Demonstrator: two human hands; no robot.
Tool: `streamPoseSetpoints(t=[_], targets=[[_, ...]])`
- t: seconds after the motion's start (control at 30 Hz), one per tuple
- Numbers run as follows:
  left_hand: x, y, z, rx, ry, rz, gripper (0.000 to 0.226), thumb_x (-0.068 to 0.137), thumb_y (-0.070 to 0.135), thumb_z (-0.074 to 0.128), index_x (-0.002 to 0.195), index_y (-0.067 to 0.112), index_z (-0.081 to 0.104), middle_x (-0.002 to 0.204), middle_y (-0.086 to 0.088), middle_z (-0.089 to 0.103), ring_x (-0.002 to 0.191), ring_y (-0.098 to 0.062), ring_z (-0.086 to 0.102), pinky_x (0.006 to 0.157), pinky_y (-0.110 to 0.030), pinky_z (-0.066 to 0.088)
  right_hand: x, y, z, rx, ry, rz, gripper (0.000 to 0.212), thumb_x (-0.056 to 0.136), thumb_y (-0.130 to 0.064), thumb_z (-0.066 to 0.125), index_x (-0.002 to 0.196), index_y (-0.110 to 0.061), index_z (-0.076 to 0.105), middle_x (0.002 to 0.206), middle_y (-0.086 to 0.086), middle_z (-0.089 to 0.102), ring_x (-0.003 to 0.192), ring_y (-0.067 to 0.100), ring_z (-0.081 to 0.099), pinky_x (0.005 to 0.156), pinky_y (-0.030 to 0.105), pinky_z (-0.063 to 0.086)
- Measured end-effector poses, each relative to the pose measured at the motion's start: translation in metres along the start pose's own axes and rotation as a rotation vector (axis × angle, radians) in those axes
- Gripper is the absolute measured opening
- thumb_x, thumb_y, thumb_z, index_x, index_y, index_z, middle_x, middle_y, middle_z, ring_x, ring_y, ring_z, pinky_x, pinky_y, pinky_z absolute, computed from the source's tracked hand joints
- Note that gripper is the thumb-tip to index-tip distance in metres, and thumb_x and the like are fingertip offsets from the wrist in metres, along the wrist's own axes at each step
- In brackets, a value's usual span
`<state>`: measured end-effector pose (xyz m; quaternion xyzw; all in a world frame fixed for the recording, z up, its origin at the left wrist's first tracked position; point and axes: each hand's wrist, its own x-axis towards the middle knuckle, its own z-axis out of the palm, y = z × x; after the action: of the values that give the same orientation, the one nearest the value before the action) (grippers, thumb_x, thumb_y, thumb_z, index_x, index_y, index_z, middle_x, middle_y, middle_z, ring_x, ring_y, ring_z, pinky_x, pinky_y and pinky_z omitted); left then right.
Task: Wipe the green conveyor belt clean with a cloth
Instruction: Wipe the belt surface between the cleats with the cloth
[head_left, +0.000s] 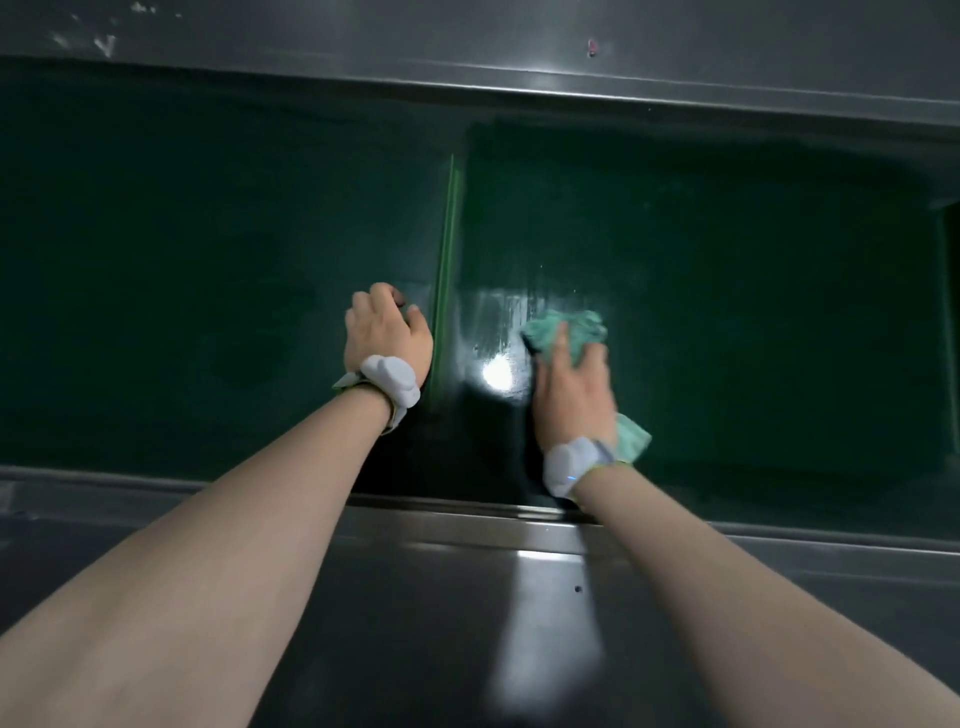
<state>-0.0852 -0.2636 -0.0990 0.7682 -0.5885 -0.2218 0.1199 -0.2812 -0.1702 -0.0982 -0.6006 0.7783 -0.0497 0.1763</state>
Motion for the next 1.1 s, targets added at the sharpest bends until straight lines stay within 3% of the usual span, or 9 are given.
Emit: streamPoseSetpoints(t=[0.1,0.2,0.3,0.37,0.43,0.7,0.77,0.9,1.1], targets=[[0.002,0.001,0.002,-0.02,0.007,0.027,0.021,0.1,0.023,0.054,0.114,0.008,0.055,0.121,-0.017,0.054,0.109,-0.039,0.052,0.083,-0.045,0.04,0.011,-0.071,0.023,0.126,-0.147,-0.191,0.053,0.1,-0.008,0.023,0.148,-0.007,0.044,0.157,0.024,0.031,0.106,0.035,0.047,0.077,0.037,0.04],[0.004,0.0,0.001,-0.026,0.019,0.054,0.018,0.099,0.021,0.054,0.11,0.007,0.056,0.118,-0.018,0.056,0.106,-0.04,0.054,0.083,-0.045,0.04,0.022,-0.088,0.038,0.022,-0.107,-0.16,0.059,0.098,-0.012,0.014,0.151,-0.01,0.04,0.147,0.019,0.044,0.096,0.026,0.041,0.073,0.033,0.034],[0.006,-0.001,0.0,-0.029,0.018,0.029,0.016,0.101,0.023,0.051,0.108,0.009,0.055,0.117,-0.015,0.055,0.104,-0.037,0.054,0.075,-0.04,0.036,0.009,-0.074,0.031,-0.073,-0.124,-0.131,0.061,0.098,-0.015,0.023,0.159,-0.011,0.022,0.137,0.012,0.046,0.095,0.027,0.045,0.071,0.031,0.043],[0.007,0.001,0.0,-0.029,0.011,-0.001,0.015,0.101,0.024,0.049,0.108,0.012,0.054,0.117,-0.013,0.055,0.103,-0.035,0.053,0.072,-0.037,0.033,-0.015,-0.064,0.022,0.004,-0.123,-0.155,0.064,0.096,-0.014,0.047,0.157,-0.012,0.029,0.125,0.015,0.048,0.089,0.03,0.051,0.063,0.04,0.052],[0.008,0.004,-0.001,-0.036,0.008,-0.028,0.014,0.102,0.024,0.048,0.107,0.013,0.054,0.117,-0.012,0.055,0.102,-0.034,0.054,0.071,-0.038,0.034,-0.047,-0.06,0.014,0.04,-0.18,-0.167,0.064,0.092,-0.017,0.063,0.152,-0.012,0.041,0.113,0.017,0.051,0.081,0.034,0.056,0.053,0.041,0.051],[0.006,0.003,0.002,0.024,0.029,0.017,0.015,0.093,0.009,0.05,0.107,0.01,0.053,0.112,-0.013,0.053,0.093,-0.032,0.052,0.062,-0.039,0.034,-0.005,-0.042,0.023,-0.15,-0.091,-0.335,0.068,0.089,-0.021,0.063,0.153,-0.011,0.043,0.11,0.018,0.053,0.076,0.033,0.055,0.055,0.04,0.051],[0.006,0.004,0.004,0.03,0.045,0.02,0.016,0.092,0.009,0.05,0.108,0.01,0.053,0.111,-0.013,0.053,0.092,-0.031,0.05,0.062,-0.038,0.032,0.035,-0.044,0.016,-0.149,-0.027,-0.241,0.067,0.089,-0.017,0.06,0.153,-0.012,0.042,0.108,0.018,0.055,0.077,0.032,0.055,0.057,0.038,0.047],[0.006,0.001,0.005,0.017,0.054,0.044,0.015,0.091,0.009,0.05,0.106,0.01,0.052,0.108,-0.012,0.053,0.086,-0.028,0.047,0.062,-0.037,0.031,0.122,-0.02,-0.011,-0.113,0.032,0.02,0.061,0.103,-0.028,0.044,0.16,-0.021,0.024,0.136,0.025,0.043,0.108,0.041,0.052,0.079,0.045,0.05],[0.015,0.002,-0.004,-0.008,-0.066,0.001,0.013,0.092,0.008,0.047,0.104,0.013,0.049,0.109,-0.012,0.051,0.088,-0.033,0.052,0.065,-0.039,0.041,0.112,0.119,-0.065,-0.067,0.205,0.497,0.052,0.106,-0.041,0.034,0.156,-0.026,0.03,0.142,0.025,0.037,0.121,0.047,0.047,0.095,0.052,0.046]])
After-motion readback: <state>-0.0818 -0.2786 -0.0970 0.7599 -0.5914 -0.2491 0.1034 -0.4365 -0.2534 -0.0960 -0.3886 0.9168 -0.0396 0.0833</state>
